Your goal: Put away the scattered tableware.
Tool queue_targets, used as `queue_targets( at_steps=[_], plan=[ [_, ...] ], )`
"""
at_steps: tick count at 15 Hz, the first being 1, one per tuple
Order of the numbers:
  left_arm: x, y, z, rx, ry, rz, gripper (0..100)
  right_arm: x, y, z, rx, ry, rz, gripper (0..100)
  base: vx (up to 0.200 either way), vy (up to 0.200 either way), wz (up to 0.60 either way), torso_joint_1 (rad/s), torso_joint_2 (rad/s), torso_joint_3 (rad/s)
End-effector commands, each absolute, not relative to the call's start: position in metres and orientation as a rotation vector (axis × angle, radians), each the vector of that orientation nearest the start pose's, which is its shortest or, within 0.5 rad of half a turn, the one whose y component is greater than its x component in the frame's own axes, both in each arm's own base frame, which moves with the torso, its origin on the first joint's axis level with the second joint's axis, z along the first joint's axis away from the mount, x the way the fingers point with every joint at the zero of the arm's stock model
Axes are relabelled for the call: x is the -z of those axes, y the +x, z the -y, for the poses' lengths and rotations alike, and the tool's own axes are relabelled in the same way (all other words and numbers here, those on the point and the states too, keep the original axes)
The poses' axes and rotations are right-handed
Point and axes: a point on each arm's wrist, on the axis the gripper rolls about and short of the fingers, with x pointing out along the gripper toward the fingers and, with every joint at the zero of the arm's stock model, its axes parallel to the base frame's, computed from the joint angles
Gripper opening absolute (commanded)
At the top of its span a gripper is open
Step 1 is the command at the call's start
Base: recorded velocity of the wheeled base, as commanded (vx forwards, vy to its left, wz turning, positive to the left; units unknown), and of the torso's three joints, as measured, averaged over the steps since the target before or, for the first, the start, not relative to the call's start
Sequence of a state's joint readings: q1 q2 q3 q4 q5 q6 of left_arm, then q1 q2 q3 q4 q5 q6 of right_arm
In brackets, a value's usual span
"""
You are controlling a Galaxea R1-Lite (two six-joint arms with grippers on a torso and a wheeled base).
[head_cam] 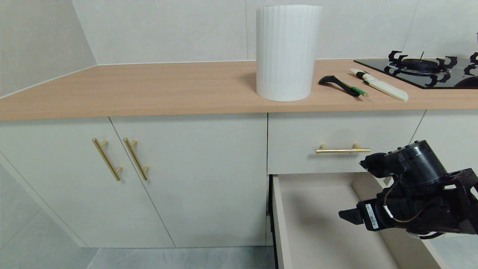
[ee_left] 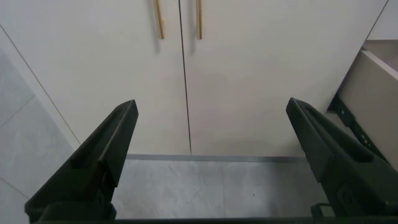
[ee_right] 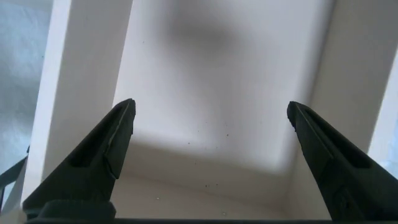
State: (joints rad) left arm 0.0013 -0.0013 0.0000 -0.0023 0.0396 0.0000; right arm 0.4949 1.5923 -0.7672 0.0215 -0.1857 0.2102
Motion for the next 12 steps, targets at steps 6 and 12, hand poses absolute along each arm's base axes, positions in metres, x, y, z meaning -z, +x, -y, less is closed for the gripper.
queue_targets(
  at_steps=[6,12],
  plan=[
    [-0.0758,-0.0228,-0.0009,-0.041,0.0,0.003,100,-0.1467,0.2201,-0.1139,-0.192,-0.091,-0.819,100,0.0,0.0,0.0,0.099,-0.38,-0.288],
    [-0.0758,-0.0228,-0.0009,-0.041,0.0,0.003,100,-0.1467,0.2201,-0.1138,-0.19,-0.092,-0.819,100,0.0,0.0,0.0,0.167,-0.47,-0.295]
  ],
)
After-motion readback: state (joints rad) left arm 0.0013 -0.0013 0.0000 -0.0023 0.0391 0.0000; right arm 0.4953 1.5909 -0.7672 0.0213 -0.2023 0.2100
